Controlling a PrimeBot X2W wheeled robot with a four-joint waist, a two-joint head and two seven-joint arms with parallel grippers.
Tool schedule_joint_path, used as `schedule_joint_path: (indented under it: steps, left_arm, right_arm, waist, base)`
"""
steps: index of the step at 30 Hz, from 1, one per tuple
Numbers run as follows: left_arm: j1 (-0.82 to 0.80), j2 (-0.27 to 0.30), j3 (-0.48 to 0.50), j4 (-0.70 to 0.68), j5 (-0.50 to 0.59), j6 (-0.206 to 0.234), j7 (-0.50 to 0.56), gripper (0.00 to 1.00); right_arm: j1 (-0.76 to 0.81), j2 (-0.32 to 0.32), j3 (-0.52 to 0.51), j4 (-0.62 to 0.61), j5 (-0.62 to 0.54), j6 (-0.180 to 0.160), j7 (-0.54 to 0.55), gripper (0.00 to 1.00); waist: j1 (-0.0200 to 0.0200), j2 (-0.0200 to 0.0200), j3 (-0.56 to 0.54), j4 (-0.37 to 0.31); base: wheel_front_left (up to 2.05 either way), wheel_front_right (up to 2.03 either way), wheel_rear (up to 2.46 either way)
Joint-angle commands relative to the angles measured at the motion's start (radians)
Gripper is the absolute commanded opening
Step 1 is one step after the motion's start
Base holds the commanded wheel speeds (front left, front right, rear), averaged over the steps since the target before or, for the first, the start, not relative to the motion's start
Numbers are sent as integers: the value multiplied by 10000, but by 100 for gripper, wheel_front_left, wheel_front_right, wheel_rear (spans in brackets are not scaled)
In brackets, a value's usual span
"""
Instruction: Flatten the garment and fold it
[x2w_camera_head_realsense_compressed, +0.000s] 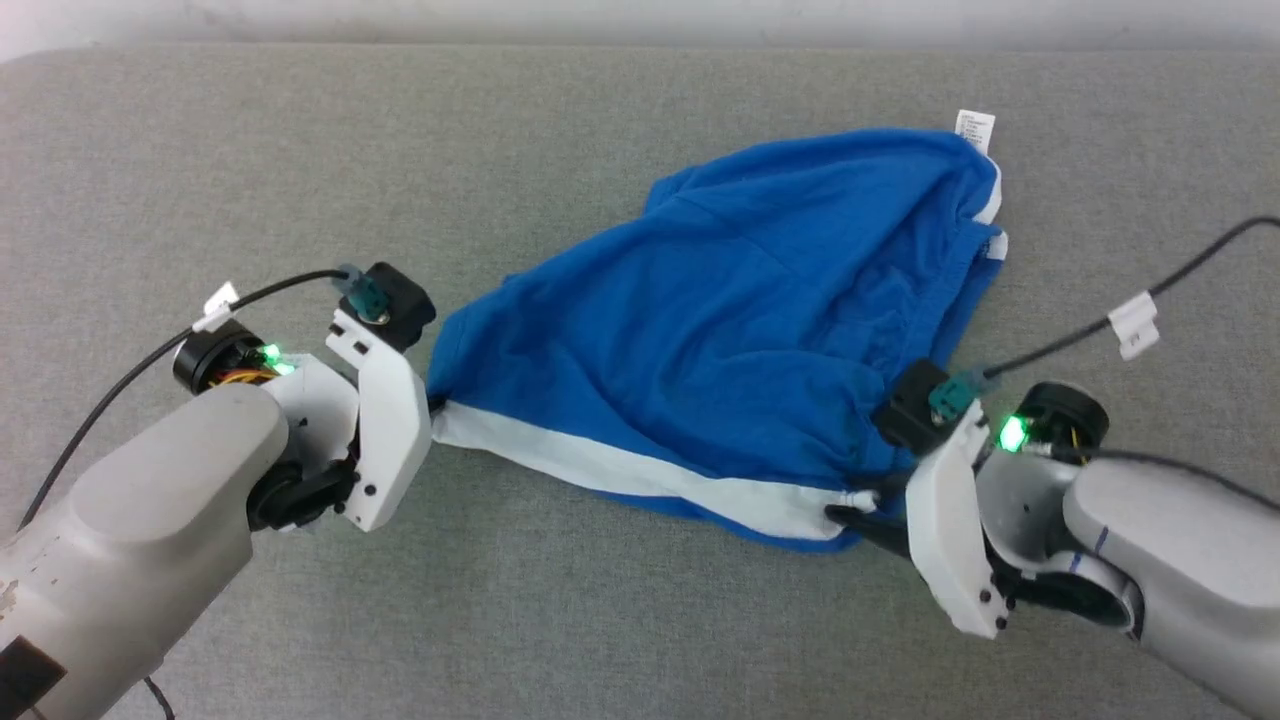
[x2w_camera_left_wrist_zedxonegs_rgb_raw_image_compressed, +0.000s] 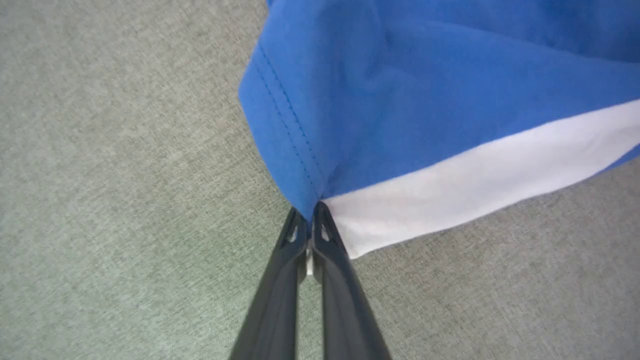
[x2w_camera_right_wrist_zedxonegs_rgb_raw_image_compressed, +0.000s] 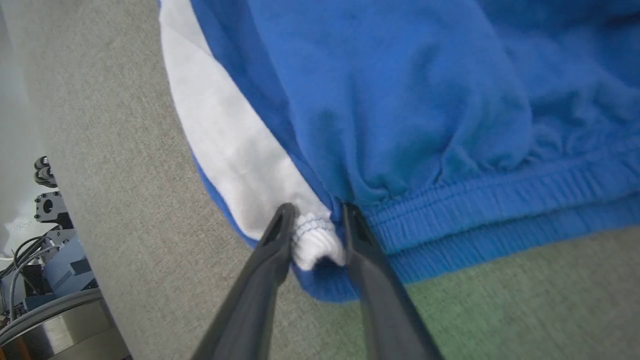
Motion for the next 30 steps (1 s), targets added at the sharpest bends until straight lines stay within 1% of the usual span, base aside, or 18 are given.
schedule_joint_path:
  steps: [1, 4, 8, 12, 15, 18, 23, 26, 30]
  left_arm:
    - [-57, -25, -82, 104, -41, -65, -56, 0]
    - [99, 4, -74, 265, -168, -65, -573, 0]
    - [356, 120, 255, 310, -278, -51, -1686, 0]
    - [427, 309, 718, -17, -307, 150, -2742, 0]
    - [260, 423, 1039, -491, -297, 387, -3180, 0]
    - [-118, 413, 1460, -936, -315, 678, -3561, 0]
    - [-1169, 132, 2197, -1267, -106, 1242, -4229, 0]
    - [-1856, -46, 2623, -1200, -47, 1503, -4505, 0]
    - [-2921, -294, 3027, -912, 124, 1712, -4657, 0]
  right_arm:
    - [399, -19, 178, 24, -35, -7, -42, 0]
    - [392, -264, 180, -202, -371, -7, -926, 0]
    - [271, -731, 172, -443, -667, -7, -2413, 0]
    - [33, -1257, -158, -799, -826, -7, -3616, 0]
    - [-257, -1489, -638, -956, -1036, -7, -4255, 0]
    - [-622, -1588, -1196, -999, -1086, -7, -4578, 0]
    - [-1507, -1576, -2083, -730, -1181, -7, -4800, 0]
    - [-2237, -1412, -2498, -519, -1224, -7, -4750, 0]
    - [-3467, -1076, -2988, -131, -1250, -7, -4601, 0]
  waist:
    - [-1, 0, -95, -20]
    - [-1, 0, -363, -106]
    - [-1, 0, -848, -264]
    - [-1, 0, -1215, -347]
    - [-1, 0, -1370, -354]
    - [-1, 0, -1422, -321]
    - [-1, 0, -1260, -297]
    - [-1, 0, -962, -348]
    - [-1, 0, -301, -467]
  base:
    - [0, 0, 0]
    - [0, 0, 0]
    - [0, 0, 0]
    - [0, 0, 0]
    - [0, 0, 0]
    - [0, 0, 0]
    - [0, 0, 0]
    - [0, 0, 0]
    - [0, 0, 0]
